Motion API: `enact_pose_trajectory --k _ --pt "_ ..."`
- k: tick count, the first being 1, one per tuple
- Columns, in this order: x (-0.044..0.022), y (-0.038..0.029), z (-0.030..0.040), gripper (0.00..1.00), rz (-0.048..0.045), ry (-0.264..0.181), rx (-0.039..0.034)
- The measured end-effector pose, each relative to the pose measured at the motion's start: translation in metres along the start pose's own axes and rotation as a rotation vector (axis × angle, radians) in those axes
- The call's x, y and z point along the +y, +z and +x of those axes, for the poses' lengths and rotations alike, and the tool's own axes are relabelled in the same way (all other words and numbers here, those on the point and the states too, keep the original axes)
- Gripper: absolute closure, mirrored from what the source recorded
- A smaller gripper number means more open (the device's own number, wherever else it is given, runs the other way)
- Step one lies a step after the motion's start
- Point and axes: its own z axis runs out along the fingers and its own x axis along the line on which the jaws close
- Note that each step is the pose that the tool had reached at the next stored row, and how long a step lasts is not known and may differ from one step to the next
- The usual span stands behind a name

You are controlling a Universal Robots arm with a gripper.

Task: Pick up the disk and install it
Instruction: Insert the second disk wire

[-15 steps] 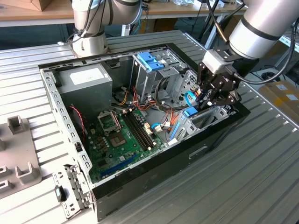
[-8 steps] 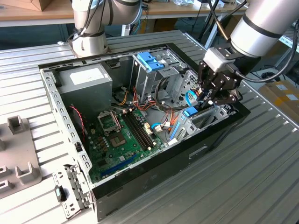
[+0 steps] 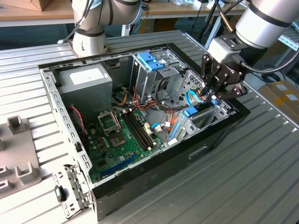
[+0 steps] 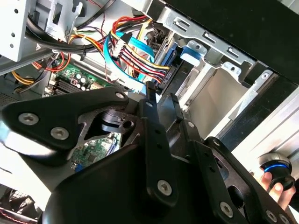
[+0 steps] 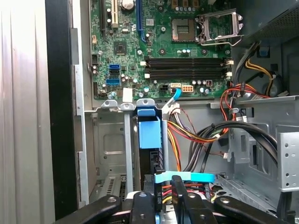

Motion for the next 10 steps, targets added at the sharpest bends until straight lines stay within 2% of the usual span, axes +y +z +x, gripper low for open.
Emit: enact_pose_trajectory --k 1,2,3,8,10 --pt "-0.0009 0.0000 -0.0002 0.72 -0.0013 0.000 0.0001" --pt "-0.0043 0.0002 -0.0004 0.85 -0.0066 0.000 0.0001" --pt "-0.0069 0.0004 -0.0005 0.90 -0.0104 0.000 0.0001" --pt "-0.0196 0.0009 -0.0011 0.90 -0.0259 0.000 0.0006" --pt "-0.0220 0.0009 -0.0011 0.90 -0.0283 -0.001 0.0007"
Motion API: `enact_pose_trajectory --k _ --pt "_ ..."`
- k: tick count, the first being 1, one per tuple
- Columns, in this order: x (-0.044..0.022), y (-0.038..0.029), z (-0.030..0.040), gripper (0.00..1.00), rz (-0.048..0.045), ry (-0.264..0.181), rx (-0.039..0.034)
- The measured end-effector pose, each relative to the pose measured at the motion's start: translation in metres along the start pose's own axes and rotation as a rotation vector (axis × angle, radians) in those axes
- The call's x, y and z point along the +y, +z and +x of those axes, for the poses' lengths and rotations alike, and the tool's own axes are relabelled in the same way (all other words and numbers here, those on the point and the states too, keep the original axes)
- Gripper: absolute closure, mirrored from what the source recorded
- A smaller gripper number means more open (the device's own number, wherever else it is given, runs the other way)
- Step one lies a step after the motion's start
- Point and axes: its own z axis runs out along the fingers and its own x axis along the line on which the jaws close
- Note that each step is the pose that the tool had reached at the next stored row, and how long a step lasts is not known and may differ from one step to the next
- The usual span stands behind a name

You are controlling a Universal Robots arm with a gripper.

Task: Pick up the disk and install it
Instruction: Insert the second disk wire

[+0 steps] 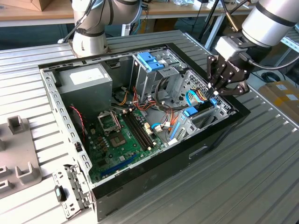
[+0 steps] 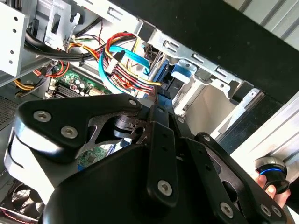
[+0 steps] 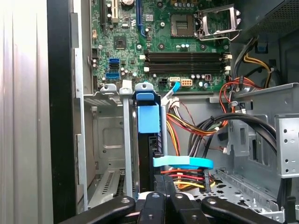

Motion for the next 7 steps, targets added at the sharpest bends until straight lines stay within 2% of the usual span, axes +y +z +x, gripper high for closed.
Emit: enact_pose_trajectory --k 7 --pt "-0.0021 -0.0001 0.0000 0.90 -0.0013 0.000 0.0000"
